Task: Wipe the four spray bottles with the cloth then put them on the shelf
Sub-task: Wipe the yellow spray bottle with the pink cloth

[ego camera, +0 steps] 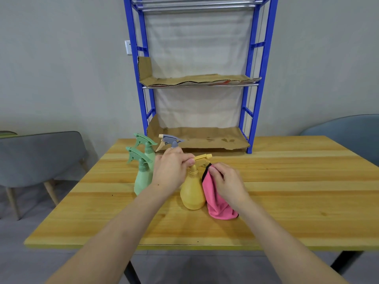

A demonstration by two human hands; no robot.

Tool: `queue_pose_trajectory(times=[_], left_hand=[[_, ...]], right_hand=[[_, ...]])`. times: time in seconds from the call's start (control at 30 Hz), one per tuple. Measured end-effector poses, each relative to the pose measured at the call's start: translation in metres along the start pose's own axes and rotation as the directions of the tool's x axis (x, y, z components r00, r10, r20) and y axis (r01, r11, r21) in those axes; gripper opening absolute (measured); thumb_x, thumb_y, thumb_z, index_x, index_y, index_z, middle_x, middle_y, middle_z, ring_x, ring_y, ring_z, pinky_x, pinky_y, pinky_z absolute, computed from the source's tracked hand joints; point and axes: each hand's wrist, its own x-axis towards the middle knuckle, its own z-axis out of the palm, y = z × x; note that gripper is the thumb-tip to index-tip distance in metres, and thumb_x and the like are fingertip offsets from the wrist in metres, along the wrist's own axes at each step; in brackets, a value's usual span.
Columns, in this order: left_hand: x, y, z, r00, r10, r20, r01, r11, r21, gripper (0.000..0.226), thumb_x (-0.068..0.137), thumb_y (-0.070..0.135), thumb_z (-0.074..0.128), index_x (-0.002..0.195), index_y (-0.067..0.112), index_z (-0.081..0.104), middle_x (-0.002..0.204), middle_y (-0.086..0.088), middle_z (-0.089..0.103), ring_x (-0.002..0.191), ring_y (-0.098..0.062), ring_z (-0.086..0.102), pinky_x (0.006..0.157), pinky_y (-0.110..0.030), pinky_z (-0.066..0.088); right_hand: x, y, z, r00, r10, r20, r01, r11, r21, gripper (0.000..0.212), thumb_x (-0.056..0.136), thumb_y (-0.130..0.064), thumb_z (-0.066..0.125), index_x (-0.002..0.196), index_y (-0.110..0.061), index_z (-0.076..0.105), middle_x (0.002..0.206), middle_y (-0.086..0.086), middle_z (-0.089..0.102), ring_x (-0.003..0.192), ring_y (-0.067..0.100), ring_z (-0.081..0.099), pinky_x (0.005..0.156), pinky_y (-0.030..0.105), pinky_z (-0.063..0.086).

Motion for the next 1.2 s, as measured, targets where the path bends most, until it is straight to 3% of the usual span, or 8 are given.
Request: queue_pose_trajectory(times=[0.2,0.37,0.53,0.7,0.9,1.0,1.1,1.2], left_hand=[[-0.007,0.0,0.009,0.997,0.003,-0.074,-0.007,0.999,-0.048,0.02,0.103,0.031,0.061,0.109,0.029,0.079,0.089,0.003,0.058,0.095,-0.018,0.054,0.083,-0.039,0.039],[-0.005,0.0,0.006,0.999,-0.013,-0.049,0.011,0.999,-0.039,0.023,0.103,0.033,0.059,0.116,0.031,0.077,0.092,0.004,0.059,0.103,-0.019,0.053,0.087,-0.038,0.037],[-0.004,0.001,0.005,0.999,-0.021,-0.032,0.02,0.999,-0.04,0.023,0.103,0.035,0.058,0.116,0.032,0.077,0.091,0.005,0.057,0.103,-0.019,0.05,0.089,-0.04,0.038],[-0.004,0.001,0.004,0.999,-0.038,-0.029,0.036,0.998,-0.058,0.023,0.103,0.035,0.059,0.118,0.031,0.077,0.091,0.006,0.057,0.1,-0.017,0.048,0.09,-0.041,0.041],[-0.004,0.004,0.001,0.998,-0.067,0.004,0.067,0.997,-0.032,0.025,0.105,0.037,0.055,0.12,0.033,0.075,0.099,0.005,0.06,0.109,-0.019,0.05,0.092,-0.039,0.037],[-0.003,0.005,0.002,0.997,-0.07,0.021,0.071,0.997,-0.033,0.026,0.105,0.036,0.055,0.121,0.034,0.075,0.101,0.005,0.061,0.11,-0.019,0.05,0.092,-0.038,0.035],[-0.004,0.006,0.004,0.998,-0.066,0.019,0.067,0.997,-0.04,0.025,0.106,0.035,0.054,0.116,0.031,0.076,0.101,0.003,0.06,0.11,-0.02,0.051,0.092,-0.038,0.036],[-0.007,0.004,0.006,0.997,-0.08,0.018,0.08,0.995,-0.052,0.025,0.106,0.036,0.053,0.118,0.032,0.075,0.099,0.003,0.057,0.108,-0.019,0.049,0.092,-0.037,0.033]], right_hand=[[-0.001,-0.016,0.006,0.999,-0.006,-0.033,0.012,0.982,0.19,0.019,0.104,-0.012,0.056,0.092,-0.024,0.064,0.084,-0.016,0.062,0.082,0.0,0.058,0.07,0.01,0.04],[-0.001,-0.003,0.006,0.999,-0.051,-0.012,0.05,0.998,-0.04,0.021,0.106,-0.026,0.052,0.089,-0.025,0.064,0.079,-0.016,0.058,0.074,-0.002,0.055,0.065,0.01,0.037],[0.002,0.001,-0.002,0.995,-0.101,0.026,0.103,0.988,-0.111,0.021,0.106,-0.025,0.053,0.086,-0.027,0.06,0.079,-0.014,0.058,0.073,-0.003,0.053,0.065,0.008,0.035],[-0.004,0.004,0.0,0.996,-0.072,0.056,0.079,0.989,-0.122,0.016,0.106,-0.021,0.051,0.1,-0.017,0.065,0.092,-0.008,0.063,0.084,0.01,0.06,0.075,0.022,0.05],[-0.008,0.013,-0.008,0.993,-0.107,0.052,0.118,0.919,-0.377,0.044,0.105,-0.043,0.039,0.08,-0.016,0.062,0.072,-0.006,0.058,0.068,0.014,0.055,0.066,0.037,0.053],[-0.005,0.009,-0.008,0.99,-0.115,0.082,0.136,0.937,-0.323,0.034,0.107,-0.034,0.045,0.086,-0.014,0.063,0.081,-0.004,0.059,0.077,0.015,0.055,0.073,0.036,0.053],[-0.001,-0.005,-0.005,0.986,-0.153,0.072,0.165,0.961,-0.22,0.02,0.107,-0.025,0.05,0.102,-0.014,0.066,0.097,-0.005,0.062,0.092,0.012,0.055,0.083,0.026,0.048],[0.0,-0.008,-0.001,0.983,-0.182,-0.011,0.179,0.977,-0.118,0.018,0.105,-0.022,0.055,0.099,-0.016,0.071,0.09,-0.007,0.065,0.084,0.009,0.058,0.077,0.021,0.047]])
